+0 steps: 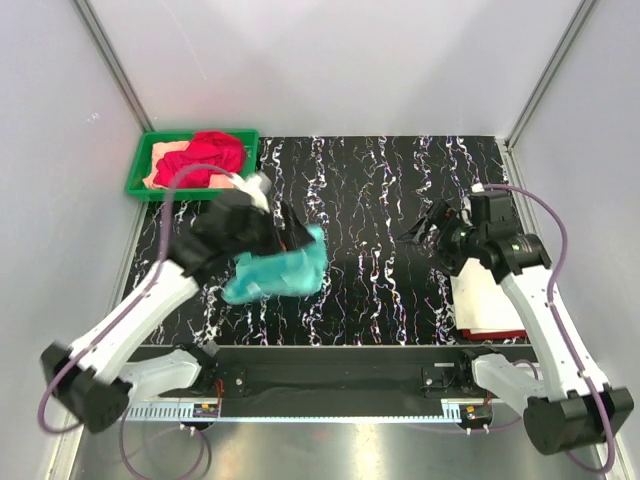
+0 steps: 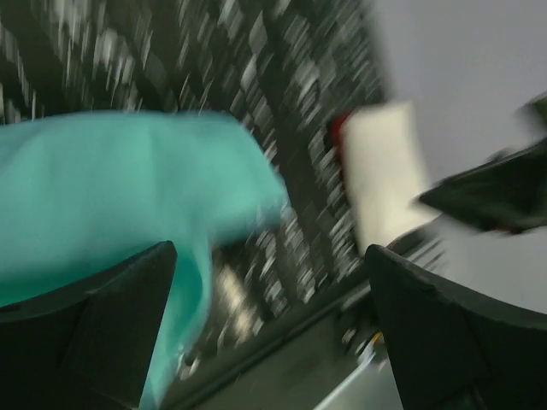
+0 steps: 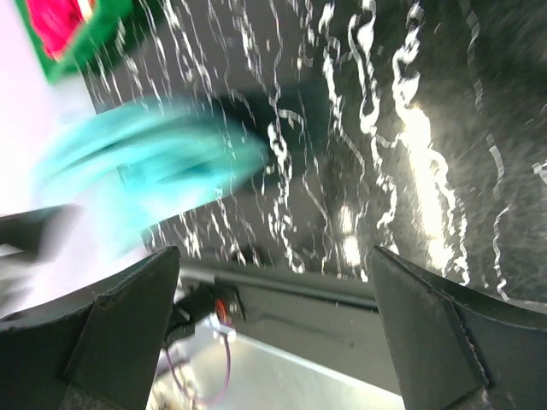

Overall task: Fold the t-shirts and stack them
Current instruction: Move the tshirt to the center of the board

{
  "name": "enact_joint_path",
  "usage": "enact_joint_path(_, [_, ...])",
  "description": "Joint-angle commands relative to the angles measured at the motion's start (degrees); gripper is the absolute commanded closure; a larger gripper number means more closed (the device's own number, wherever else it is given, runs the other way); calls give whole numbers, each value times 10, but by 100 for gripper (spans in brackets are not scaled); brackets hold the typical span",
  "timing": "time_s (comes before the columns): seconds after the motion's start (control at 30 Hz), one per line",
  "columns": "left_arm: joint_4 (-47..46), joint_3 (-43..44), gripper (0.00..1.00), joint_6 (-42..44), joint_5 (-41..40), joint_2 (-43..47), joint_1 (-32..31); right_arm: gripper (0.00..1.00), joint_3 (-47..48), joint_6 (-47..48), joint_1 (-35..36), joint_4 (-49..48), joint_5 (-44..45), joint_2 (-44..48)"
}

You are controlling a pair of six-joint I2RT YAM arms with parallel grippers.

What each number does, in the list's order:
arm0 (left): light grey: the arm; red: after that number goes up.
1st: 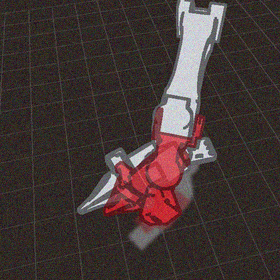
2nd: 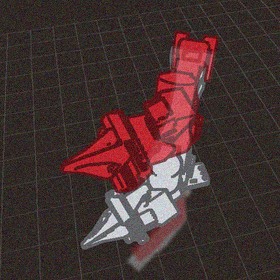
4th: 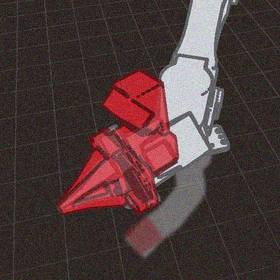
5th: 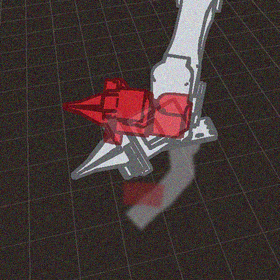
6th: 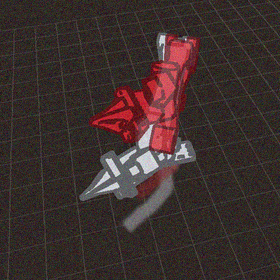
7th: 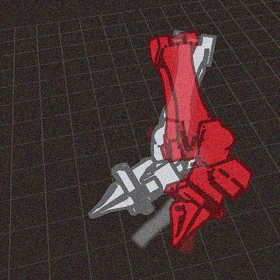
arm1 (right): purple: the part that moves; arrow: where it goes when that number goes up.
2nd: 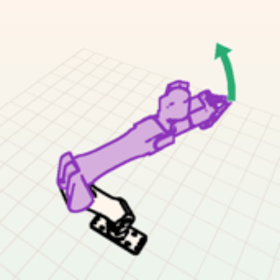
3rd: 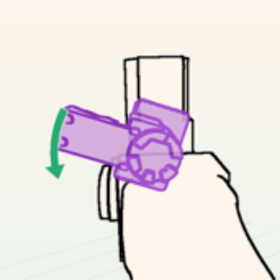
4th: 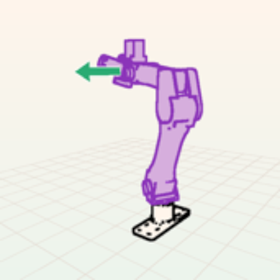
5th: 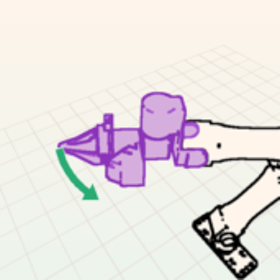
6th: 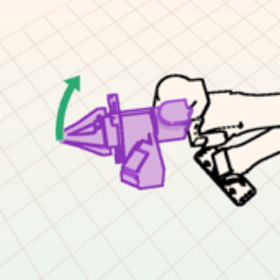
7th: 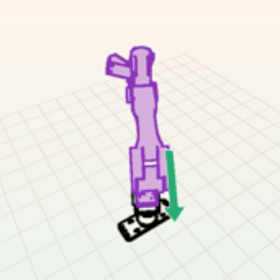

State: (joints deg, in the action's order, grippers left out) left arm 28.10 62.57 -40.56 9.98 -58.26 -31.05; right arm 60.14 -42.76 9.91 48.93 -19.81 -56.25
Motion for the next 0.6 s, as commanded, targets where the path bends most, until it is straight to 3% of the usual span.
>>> enact_joint_path(0.0, [130, -5, 1, 11, -69, -7, -43, 0, 23, 21, 30, -7, -46, -41])
enact_joint_path(0.13, [211, 18, 4, 56, -115, 8, -37, 0, 22, 37, 111, -23, -46, -107])
enact_joint_path(0.17, [218, 19, 15, 61, -118, 10, -35, 0, 21, 36, 131, -33, -38, -119])
enact_joint_path(0.23, [225, 12, 34, 71, -117, 6, -23, 15, 9, 10, 173, -89, -34, -143])
enact_joint_path(0.27, [223, 6, 48, 75, -103, 3, -17, 24, 2, -5, 204, -118, -36, -167])
enact_joint_path(0.3, [216, -7, 48, 91, -84, -3, -1, 42, -4, -20, 220, -151, -37, -181])
enact_joint_path(0.37, [194, -18, 40, 114, -42, -40, 13, 47, -8, -72, 258, -239, -36, -235])
enact_joint_path(0.4, [195, -20, 28, 121, -47, -60, 19, 46, -3, -88, 268, -262, -34, -258])
enact_joint_path(0.57, [200, -62, 12, 115, -83, -119, 39, 26, 102, -74, 348, -313, 38, -421])
